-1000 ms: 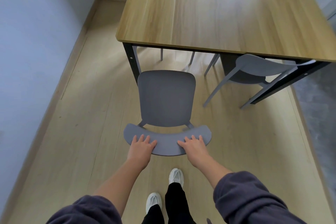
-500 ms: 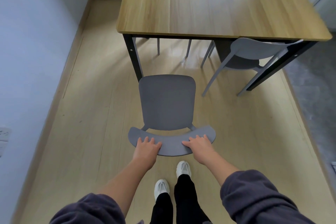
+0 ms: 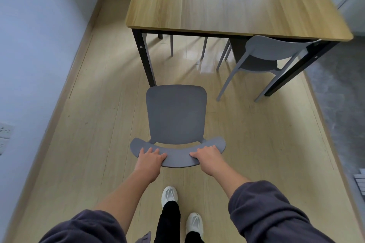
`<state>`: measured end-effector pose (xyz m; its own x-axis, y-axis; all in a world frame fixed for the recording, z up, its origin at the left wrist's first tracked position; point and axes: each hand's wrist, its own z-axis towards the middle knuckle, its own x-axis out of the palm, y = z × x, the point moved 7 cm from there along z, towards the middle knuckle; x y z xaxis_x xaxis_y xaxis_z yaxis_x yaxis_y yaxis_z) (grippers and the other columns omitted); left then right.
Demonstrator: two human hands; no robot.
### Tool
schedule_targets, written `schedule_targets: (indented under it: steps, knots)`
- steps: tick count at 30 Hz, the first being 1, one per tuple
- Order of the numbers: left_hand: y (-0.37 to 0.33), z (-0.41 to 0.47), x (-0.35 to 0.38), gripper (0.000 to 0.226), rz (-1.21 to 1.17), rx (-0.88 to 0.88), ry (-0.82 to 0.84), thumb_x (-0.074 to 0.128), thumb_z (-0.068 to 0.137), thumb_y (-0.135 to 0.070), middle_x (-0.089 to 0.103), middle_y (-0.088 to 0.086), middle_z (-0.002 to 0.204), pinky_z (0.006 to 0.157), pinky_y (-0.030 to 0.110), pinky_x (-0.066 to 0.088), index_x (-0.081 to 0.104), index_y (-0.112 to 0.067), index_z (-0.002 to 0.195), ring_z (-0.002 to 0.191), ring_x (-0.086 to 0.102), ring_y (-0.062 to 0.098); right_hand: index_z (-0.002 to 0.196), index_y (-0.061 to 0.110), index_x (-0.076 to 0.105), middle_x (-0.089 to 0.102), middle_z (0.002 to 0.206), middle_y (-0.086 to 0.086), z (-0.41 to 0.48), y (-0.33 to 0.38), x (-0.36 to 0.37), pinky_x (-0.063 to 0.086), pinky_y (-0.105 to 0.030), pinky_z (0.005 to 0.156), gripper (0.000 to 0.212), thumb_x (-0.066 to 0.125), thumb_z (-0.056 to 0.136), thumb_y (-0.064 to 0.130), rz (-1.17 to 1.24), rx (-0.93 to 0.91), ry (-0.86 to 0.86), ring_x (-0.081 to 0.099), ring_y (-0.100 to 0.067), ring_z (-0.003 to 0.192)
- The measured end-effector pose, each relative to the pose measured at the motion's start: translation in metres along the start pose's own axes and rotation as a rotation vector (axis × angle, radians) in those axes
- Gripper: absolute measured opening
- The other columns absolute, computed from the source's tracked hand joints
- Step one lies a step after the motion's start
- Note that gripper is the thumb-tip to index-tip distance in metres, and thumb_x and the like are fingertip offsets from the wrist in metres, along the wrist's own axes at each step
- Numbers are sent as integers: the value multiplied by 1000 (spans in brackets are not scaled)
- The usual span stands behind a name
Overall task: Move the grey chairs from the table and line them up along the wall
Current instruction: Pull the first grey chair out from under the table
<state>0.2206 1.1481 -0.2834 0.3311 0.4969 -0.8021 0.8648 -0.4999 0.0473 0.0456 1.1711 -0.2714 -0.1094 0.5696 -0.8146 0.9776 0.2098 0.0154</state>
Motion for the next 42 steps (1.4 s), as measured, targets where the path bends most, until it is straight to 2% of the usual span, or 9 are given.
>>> schedule_targets:
  steps: [5,11,17,21,29,33,35,38,42]
  knots:
    - [-15,-24,19,62,5,-18,21,45,89,-4,46,5,140,114,50,22,30,-27,145,134,36,30,122,23,52,63,108,-6,-19,9,18,39,-45,91,43,50,86,-1,-26,-47,5,59,-31,104]
    - [-23,-43,27,57,-36,-48,9,43,88,-4,54,1,126,112,47,25,38,-29,139,125,44,25,112,19,56,65,106,-6,-39,17,20,40,-40,81,41,46,82,-6,-4,-74,-24,60,-31,101]
    - [-23,-58,33,52,-34,-38,8,40,87,-3,58,0,118,107,44,27,44,-28,132,118,48,23,100,20,54,62,100,-7,-50,29,29,40,-38,73,34,47,80,-7,1,-110,68,58,-32,105]
    - [-24,-70,37,46,-18,-45,26,41,88,-2,58,0,120,109,47,25,50,-26,126,119,49,22,114,19,56,63,113,-9,-58,40,32,38,-35,74,39,46,84,-3,-38,-144,93,58,-32,108]
    - [-28,-100,50,44,35,-37,55,40,87,0,59,0,122,102,46,32,53,-25,120,117,52,22,105,17,57,63,115,-12,-85,64,40,34,-33,73,30,46,84,-2,-78,-219,131,58,-32,109]
    - [-29,-113,59,46,45,-35,71,40,86,0,57,0,125,102,45,32,52,-26,122,118,51,22,115,16,58,63,115,-13,-99,72,44,36,-34,73,36,48,84,0,-73,-205,123,59,-34,108]
    - [-31,-118,68,47,45,-25,98,39,86,0,57,0,125,103,46,32,50,-26,124,117,51,22,107,16,58,63,114,-13,-107,78,52,36,-34,73,30,48,84,0,-51,-207,132,59,-34,108]
    - [-35,-126,74,49,61,0,149,40,88,-1,54,1,128,104,47,31,47,-26,129,120,50,23,92,21,46,64,111,-13,-119,82,57,35,-35,71,23,47,85,-1,-23,-214,147,59,-34,105]
    - [-31,-121,62,37,64,15,374,49,88,-6,58,3,126,94,39,46,54,-18,123,114,56,24,79,19,44,52,92,-7,-120,66,55,35,-33,60,21,47,81,-2,83,-203,279,49,-29,89]
